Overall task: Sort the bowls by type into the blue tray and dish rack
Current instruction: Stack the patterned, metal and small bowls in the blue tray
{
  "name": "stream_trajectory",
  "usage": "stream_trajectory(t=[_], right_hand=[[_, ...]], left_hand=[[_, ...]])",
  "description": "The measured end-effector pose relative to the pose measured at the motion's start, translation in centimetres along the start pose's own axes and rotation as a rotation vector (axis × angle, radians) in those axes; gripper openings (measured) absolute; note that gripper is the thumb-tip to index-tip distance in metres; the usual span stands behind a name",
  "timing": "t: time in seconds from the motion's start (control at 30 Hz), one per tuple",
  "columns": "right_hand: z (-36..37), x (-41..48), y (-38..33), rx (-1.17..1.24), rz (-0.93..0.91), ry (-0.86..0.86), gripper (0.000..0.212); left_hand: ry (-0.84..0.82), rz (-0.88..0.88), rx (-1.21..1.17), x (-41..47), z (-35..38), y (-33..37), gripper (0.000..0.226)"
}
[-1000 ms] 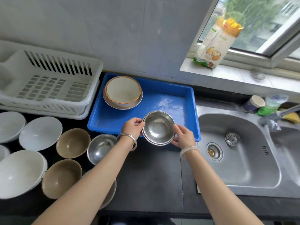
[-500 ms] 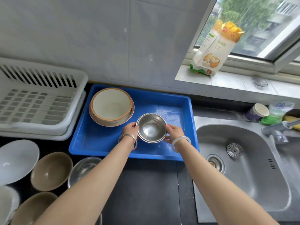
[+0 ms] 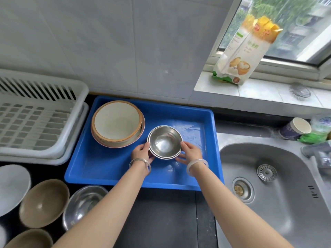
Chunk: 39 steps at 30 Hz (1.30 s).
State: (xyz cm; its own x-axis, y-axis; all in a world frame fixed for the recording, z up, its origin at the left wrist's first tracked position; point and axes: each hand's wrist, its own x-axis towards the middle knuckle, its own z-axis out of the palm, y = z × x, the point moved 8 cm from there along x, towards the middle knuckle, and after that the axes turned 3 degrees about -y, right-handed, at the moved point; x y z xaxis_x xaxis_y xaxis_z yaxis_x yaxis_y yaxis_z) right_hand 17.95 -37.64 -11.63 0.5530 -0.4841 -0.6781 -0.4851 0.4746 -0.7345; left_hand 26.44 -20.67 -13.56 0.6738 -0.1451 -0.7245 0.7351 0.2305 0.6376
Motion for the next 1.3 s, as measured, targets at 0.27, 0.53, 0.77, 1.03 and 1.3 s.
stream_trajectory(t=[0.27, 0.53, 0.77, 1.03, 1.3], right_hand=[[1.7, 3.0, -2.5, 0.036, -0.027, 0.011, 0.027], [2.6, 5.0, -3.8, 0.073, -0.045, 0.031, 0.023], [2.9, 5.5, -3.6, 0.075, -0.056, 0.019, 0.025], [2.7, 3.3, -4.0, -0.129, -0.066, -0.038, 0.040], [3.8, -5.6, -3.7, -0.444, -0.298, -0.136, 0.017]], left_hand=[[-0.101, 0.057, -0.163, 1.2, 2.6, 0.8, 0.021], [-0.074, 0.112, -0.270, 2.7, 3.9, 2.1, 0.036], [-0.049, 0.147, -0.293, 2.8, 4.3, 2.5, 0.040], [-0.026, 0.148, -0.013, 1.5, 3.3, 2.3, 0.035], [-0.023, 0.351, 0.522, -6.4, -2.0, 4.6, 0.034]])
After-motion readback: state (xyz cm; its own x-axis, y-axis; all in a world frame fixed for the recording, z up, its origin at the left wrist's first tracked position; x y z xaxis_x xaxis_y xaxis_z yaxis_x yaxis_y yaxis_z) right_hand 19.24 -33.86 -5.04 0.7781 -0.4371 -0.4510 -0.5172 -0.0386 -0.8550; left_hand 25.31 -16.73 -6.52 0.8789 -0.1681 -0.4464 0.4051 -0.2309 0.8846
